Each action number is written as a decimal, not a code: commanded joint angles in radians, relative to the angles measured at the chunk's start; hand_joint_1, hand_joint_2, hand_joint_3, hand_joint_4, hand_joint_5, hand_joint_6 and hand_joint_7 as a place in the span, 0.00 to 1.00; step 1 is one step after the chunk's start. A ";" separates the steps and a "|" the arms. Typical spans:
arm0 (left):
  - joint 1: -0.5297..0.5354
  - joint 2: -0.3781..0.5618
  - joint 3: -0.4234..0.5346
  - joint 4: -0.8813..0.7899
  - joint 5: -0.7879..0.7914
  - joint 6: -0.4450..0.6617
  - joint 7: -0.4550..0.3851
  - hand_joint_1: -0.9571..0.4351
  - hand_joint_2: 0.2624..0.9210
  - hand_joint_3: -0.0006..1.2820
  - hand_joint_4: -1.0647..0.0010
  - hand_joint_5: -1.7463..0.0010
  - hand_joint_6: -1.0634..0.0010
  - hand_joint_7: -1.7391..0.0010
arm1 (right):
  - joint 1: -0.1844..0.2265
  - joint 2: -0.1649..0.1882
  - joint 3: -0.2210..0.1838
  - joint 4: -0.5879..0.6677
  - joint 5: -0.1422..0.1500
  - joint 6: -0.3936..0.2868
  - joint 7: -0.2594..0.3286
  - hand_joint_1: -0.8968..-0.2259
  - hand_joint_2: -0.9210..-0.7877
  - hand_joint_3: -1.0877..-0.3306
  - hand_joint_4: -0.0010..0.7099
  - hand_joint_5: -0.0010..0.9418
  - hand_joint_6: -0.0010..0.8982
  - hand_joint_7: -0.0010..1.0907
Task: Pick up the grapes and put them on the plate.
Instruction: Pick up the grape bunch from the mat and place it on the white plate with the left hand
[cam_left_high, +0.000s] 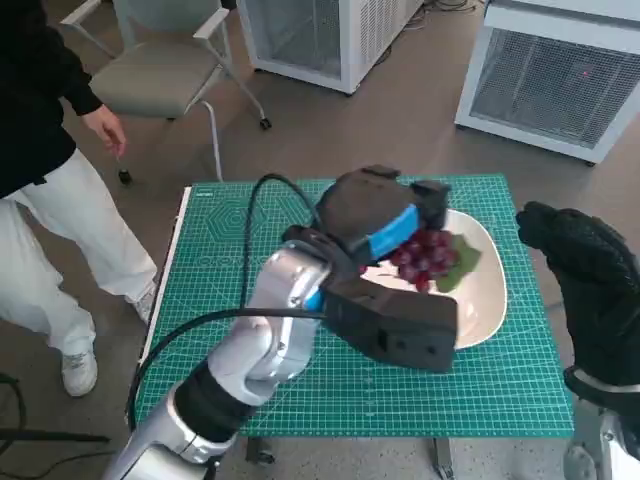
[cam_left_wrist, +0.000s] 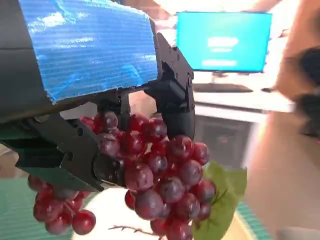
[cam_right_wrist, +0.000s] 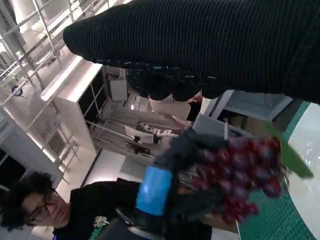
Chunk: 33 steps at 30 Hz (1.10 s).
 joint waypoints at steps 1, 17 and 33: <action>-0.047 -0.035 -0.012 0.036 0.006 0.004 0.002 0.69 0.75 0.40 0.54 0.18 0.54 0.20 | 0.029 0.003 -0.004 -0.010 0.005 0.016 -0.012 0.39 0.00 0.52 0.50 0.00 0.00 0.64; -0.100 -0.091 -0.036 0.167 -0.004 -0.030 0.010 0.69 1.00 0.17 0.42 0.25 0.65 0.23 | 0.067 0.013 -0.008 -0.056 -0.004 0.019 -0.045 0.42 0.00 0.50 0.48 0.00 0.00 0.63; -0.099 -0.134 -0.022 0.292 -0.033 -0.082 0.114 0.69 1.00 0.16 0.43 0.22 0.60 0.29 | 0.081 0.024 -0.005 -0.067 -0.010 0.018 -0.073 0.41 0.00 0.51 0.49 0.00 0.00 0.68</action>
